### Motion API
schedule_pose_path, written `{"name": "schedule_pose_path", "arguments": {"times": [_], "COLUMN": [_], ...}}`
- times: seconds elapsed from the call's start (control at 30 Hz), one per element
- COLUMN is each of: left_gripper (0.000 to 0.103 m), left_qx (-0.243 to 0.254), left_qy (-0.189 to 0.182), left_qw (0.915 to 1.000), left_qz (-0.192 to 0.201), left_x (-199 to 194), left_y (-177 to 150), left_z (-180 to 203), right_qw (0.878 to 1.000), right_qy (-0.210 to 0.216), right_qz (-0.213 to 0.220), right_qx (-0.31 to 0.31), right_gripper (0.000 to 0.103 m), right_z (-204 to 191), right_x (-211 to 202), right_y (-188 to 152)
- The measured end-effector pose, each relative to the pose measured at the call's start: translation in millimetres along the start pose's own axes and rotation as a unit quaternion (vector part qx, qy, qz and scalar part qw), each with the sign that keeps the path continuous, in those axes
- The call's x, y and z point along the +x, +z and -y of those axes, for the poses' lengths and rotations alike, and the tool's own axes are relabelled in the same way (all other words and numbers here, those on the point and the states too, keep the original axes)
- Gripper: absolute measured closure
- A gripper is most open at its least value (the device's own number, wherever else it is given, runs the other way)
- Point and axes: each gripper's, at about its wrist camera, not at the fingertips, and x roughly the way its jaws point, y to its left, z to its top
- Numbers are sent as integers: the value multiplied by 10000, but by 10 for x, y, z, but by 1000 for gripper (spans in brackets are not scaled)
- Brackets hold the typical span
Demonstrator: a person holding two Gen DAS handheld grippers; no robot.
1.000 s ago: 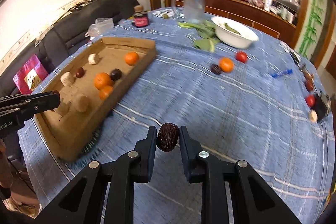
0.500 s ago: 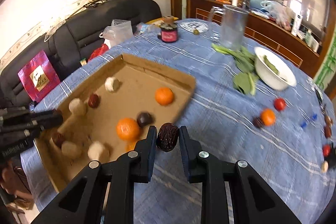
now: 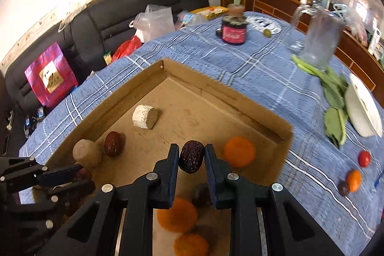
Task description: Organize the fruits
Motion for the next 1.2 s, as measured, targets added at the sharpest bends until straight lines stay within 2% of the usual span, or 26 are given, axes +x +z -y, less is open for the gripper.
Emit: {"name": "schedule_pose_path", "arguments": {"times": [0.33,0.63,0.67,0.73,0.97,1.1,1.2], "left_gripper": [84,83,81,75,55,37,35], "left_qx": [-60,-25,-37,-76,16,59,74], "left_qy": [67,135,126,80,181,600,861], "left_qw": [9997,9996,9996,9995,9998,9973,9934], "left_qz": [-230,-256,-269,-284,-31,415,752], "left_x": [188,237,234,222,31,-237,-448], "left_y": [35,34,33,25,-64,-179,-305], "left_z": [-14,11,8,7,31,65,118], "right_qw": [9993,9990,9990,9991,9995,9987,9974], "right_qy": [12,-21,-36,-63,-264,-509,-710], "right_qz": [-367,-405,-421,-394,-134,-5,67], "right_qx": [-111,-179,-170,-160,-90,8,88], "right_gripper": [79,77,71,66,66,66,52], "right_z": [-27,-31,-28,-16,12,6,-22], "right_x": [321,333,329,307,16,-297,-544], "right_y": [26,32,29,19,-44,-236,-450]}}
